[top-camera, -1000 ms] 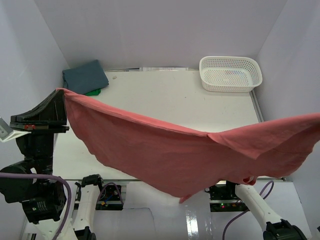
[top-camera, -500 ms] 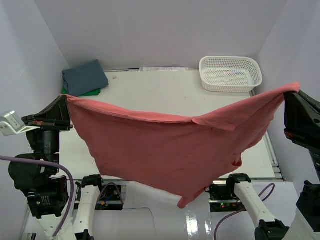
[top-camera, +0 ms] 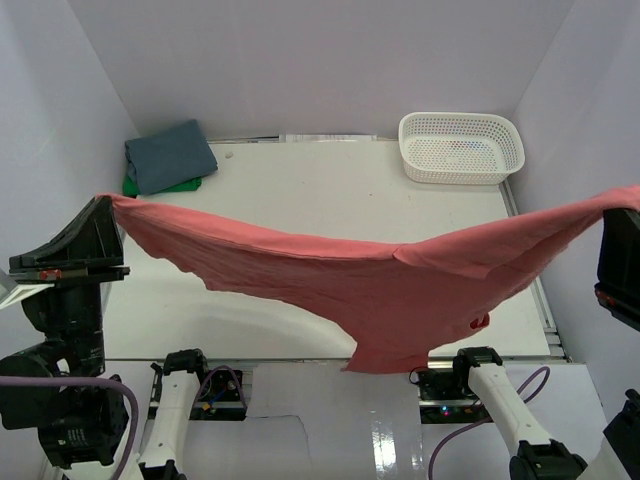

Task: Fold and stack the t-shirts
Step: Flatten out the tshirt

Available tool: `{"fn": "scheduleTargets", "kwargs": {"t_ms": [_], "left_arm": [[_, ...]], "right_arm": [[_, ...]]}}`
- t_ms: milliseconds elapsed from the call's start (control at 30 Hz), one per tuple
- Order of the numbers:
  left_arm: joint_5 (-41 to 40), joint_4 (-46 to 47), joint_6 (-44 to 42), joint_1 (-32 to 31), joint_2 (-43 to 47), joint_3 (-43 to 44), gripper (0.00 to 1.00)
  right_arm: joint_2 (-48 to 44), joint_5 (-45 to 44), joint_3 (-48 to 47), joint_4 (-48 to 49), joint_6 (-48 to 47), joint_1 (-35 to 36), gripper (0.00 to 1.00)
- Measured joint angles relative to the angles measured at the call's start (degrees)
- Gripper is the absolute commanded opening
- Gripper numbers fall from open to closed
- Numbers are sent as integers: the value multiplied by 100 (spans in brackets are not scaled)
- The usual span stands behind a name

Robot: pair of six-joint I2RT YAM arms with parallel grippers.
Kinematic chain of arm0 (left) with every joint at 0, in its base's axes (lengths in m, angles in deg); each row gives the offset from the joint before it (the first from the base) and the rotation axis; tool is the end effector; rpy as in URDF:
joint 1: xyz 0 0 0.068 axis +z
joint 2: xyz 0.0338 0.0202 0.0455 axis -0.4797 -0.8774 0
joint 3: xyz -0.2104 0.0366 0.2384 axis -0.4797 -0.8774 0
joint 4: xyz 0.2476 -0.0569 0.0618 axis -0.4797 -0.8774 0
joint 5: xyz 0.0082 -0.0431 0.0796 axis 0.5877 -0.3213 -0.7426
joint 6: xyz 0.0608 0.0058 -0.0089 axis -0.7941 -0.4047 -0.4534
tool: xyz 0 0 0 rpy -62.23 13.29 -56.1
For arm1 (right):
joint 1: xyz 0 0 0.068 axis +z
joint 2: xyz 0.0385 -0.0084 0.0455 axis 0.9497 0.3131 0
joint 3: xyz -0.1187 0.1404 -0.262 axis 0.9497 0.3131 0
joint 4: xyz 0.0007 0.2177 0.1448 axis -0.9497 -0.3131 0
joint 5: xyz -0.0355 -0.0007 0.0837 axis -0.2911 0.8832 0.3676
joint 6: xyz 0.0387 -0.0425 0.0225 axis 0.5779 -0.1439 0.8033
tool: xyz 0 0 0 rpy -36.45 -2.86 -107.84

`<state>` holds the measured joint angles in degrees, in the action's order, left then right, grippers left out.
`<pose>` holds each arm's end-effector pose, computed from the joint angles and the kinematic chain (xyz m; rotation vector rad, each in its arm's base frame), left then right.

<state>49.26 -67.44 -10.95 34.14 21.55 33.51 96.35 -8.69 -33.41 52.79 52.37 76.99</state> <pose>-0.0610 -0.0073 0.5565 -0.2996 1.0186 -0.4130 -0.1258 0.0057 0.6615 -0.3479 0.5628 0.3510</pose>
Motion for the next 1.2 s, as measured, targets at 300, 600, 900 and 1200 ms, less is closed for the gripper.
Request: {"fn": "scheduleTargets", "kwargs": {"t_ms": [300,600,900,1200], "left_arm": [[-199,-55,-92,-109,0,470,0],[-321,-61,-116,-160,87,149,0],[-330,131,149,-160,400,-2000,0],[-446,529,391,-160,-120,-3921,0]], "right_arm": [[-79,-155,-621,55,-20,2,8],[-153,-149,-280,166,28,0,8],[-212,-155,2420,798,234,2,8],[1060,-122,4924,1202,527,0,8]]}}
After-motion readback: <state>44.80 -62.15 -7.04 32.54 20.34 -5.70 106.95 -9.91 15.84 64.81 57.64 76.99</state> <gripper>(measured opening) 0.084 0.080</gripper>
